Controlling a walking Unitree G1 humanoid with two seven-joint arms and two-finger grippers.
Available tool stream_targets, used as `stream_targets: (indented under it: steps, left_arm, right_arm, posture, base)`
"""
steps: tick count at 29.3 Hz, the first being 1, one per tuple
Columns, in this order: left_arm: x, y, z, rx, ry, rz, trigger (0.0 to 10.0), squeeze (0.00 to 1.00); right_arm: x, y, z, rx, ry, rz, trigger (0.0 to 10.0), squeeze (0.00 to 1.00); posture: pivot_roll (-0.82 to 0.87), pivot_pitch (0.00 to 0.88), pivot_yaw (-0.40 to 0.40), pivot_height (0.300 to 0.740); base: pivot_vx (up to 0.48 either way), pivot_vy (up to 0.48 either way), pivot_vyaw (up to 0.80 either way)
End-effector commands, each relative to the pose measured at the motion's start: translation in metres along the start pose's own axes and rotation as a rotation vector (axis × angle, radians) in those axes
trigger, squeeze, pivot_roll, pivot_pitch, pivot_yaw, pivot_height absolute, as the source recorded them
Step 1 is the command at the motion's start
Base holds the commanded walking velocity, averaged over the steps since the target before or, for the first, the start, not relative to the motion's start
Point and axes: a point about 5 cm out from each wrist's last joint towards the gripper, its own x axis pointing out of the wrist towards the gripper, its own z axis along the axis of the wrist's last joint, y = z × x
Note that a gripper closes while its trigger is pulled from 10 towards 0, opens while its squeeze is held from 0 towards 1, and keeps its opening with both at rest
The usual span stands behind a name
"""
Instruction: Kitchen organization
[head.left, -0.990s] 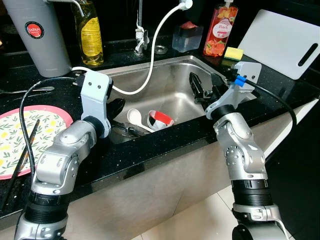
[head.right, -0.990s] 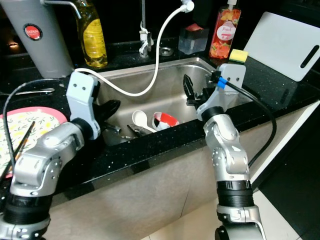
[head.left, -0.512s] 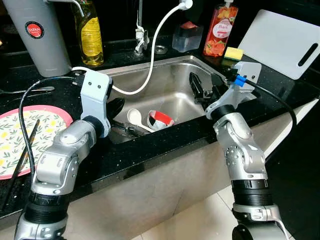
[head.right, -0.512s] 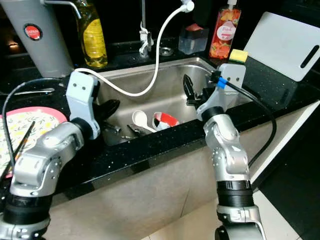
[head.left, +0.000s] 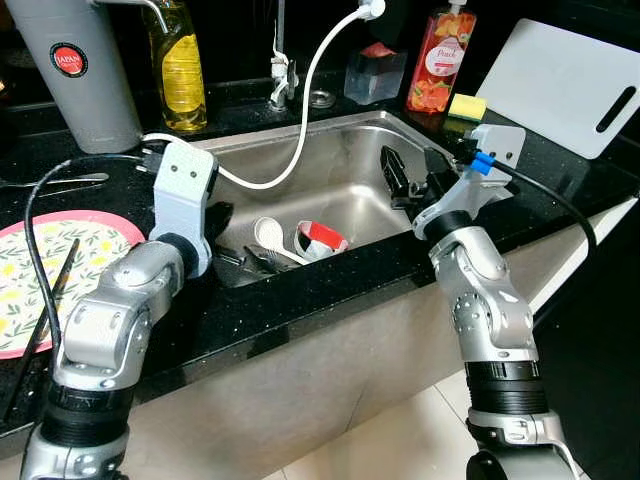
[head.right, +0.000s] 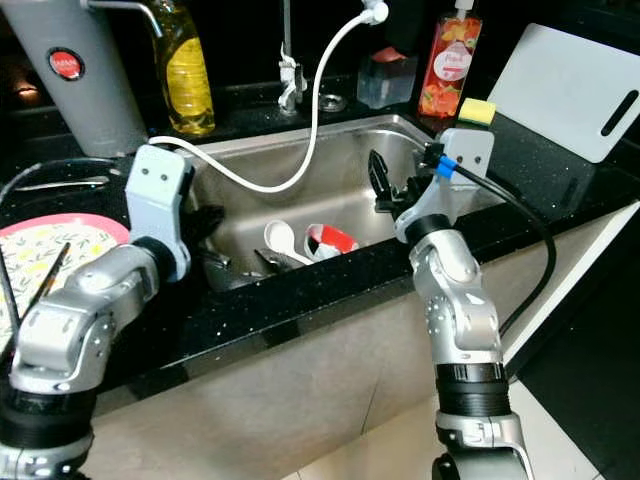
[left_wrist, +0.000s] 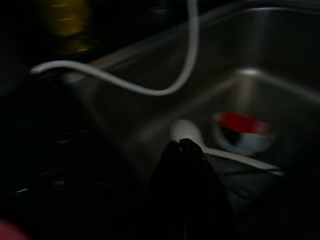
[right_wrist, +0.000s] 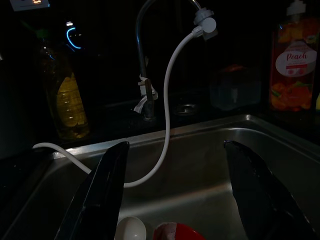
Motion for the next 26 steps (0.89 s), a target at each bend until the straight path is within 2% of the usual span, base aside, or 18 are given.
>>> stream_targets:
  steps: [1, 2, 4, 6, 9, 11, 12, 13, 14, 15, 16, 17, 19, 22, 23, 26]
  left_arm:
    - [0.002, 0.005, -0.005, -0.015, 0.041, 0.085, 10.0, 0.0]
    - [0.002, 0.015, -0.009, -0.028, 0.063, 0.205, 10.0, 0.0]
    - [0.001, 0.017, -0.014, -0.035, 0.092, 0.242, 10.0, 0.0]
    - [0.0, 0.011, -0.021, -0.064, 0.128, 0.193, 10.0, 0.0]
    - [-0.002, -0.006, -0.024, -0.147, 0.144, 0.053, 10.0, 0.0]
    - [-0.002, -0.009, -0.023, -0.157, 0.142, 0.033, 10.0, 0.0]
    - [-0.002, -0.002, -0.024, -0.11, 0.144, 0.114, 10.0, 0.0]
    - [-0.002, -0.002, -0.024, -0.11, 0.144, 0.114, 10.0, 0.0]
    - [-0.002, 0.006, -0.026, -0.083, 0.158, 0.197, 10.0, 0.0]
    - [-0.002, 0.006, -0.026, -0.083, 0.158, 0.197, 10.0, 0.0]
    - [-0.002, 0.013, -0.029, -0.096, 0.17, 0.274, 10.0, 0.0]
    - [-0.002, 0.013, -0.029, -0.096, 0.17, 0.274, 10.0, 0.0]
    - [-0.003, 0.021, -0.03, -0.105, 0.167, 0.344, 10.0, 0.0]
    - [-0.003, 0.024, -0.029, -0.104, 0.16, 0.367, 10.0, 0.0]
    - [-0.006, 0.031, -0.027, -0.1, 0.148, 0.434, 10.0, 0.0]
    - [-0.008, 0.034, -0.03, -0.122, 0.167, 0.463, 10.0, 0.0]
  right_arm:
    - [-0.002, -0.002, 0.001, -0.009, -0.002, -0.006, 10.0, 0.0]
    - [-0.002, -0.002, 0.001, -0.009, 0.0, -0.004, 10.0, 0.0]
    - [-0.002, -0.002, 0.0, -0.009, 0.002, -0.002, 10.0, 0.0]
    - [-0.002, -0.001, 0.0, -0.007, 0.002, -0.001, 10.0, 0.0]
    - [-0.002, -0.001, 0.0, -0.008, 0.002, 0.002, 10.0, 0.0]
    - [-0.002, -0.001, 0.0, -0.008, 0.002, 0.003, 10.0, 0.0]
    - [-0.002, -0.001, 0.0, -0.009, 0.002, 0.004, 10.0, 0.0]
    - [-0.002, -0.001, 0.0, -0.009, 0.002, 0.004, 10.0, 0.0]
    - [-0.002, -0.001, 0.0, -0.009, 0.002, 0.006, 10.0, 0.0]
    - [-0.002, -0.001, 0.0, -0.009, 0.002, 0.006, 10.0, 0.0]
    - [-0.002, 0.0, 0.0, -0.009, 0.002, 0.006, 10.0, 0.0]
    - [-0.002, 0.0, 0.0, -0.009, 0.002, 0.006, 10.0, 0.0]
    - [-0.001, 0.0, 0.0, -0.007, 0.002, 0.007, 10.0, 0.0]
    - [-0.001, 0.0, -0.001, -0.006, 0.002, 0.008, 10.0, 0.0]
    - [-0.001, 0.001, -0.001, -0.006, 0.002, 0.009, 10.0, 0.0]
    - [-0.001, 0.0, 0.0, -0.006, 0.001, 0.008, 10.0, 0.0]
  posture:
    - [-0.09, 0.139, -0.017, 0.74]
    - [-0.09, 0.139, -0.017, 0.74]
    - [-0.08, 0.135, -0.018, 0.74]
    - [-0.08, 0.135, -0.018, 0.74]
    - [-0.09, 0.133, -0.02, 0.74]
    - [-0.09, 0.133, -0.02, 0.74]
    - [-0.08, 0.13, -0.019, 0.74]
    - [-0.08, 0.13, -0.019, 0.74]
    - [-0.08, 0.13, -0.019, 0.74]
    - [-0.08, 0.13, -0.019, 0.74]
    - [-0.08, 0.128, -0.018, 0.74]
    - [-0.08, 0.128, -0.018, 0.74]
    - [-0.08, 0.126, -0.018, 0.74]
    - [-0.08, 0.126, -0.018, 0.74]
    - [-0.08, 0.126, -0.016, 0.74]
    - [-0.08, 0.128, -0.017, 0.74]
  base:
    - [0.0, 0.0, 0.0]
    - [0.0, 0.0, 0.0]
    - [0.0, 0.0, 0.0]
    - [0.0, 0.0, 0.0]
    - [0.0, 0.0, 0.0]
    - [0.0, 0.0, 0.0]
    - [0.0, 0.0, 0.0]
    - [0.0, 0.0, 0.0]
    - [0.0, 0.0, 0.0]
    - [0.0, 0.0, 0.0]
    - [0.0, 0.0, 0.0]
    - [0.0, 0.0, 0.0]
    - [0.0, 0.0, 0.0]
    - [0.0, 0.0, 0.0]
    - [0.0, 0.0, 0.0]
    - [0.0, 0.0, 0.0]
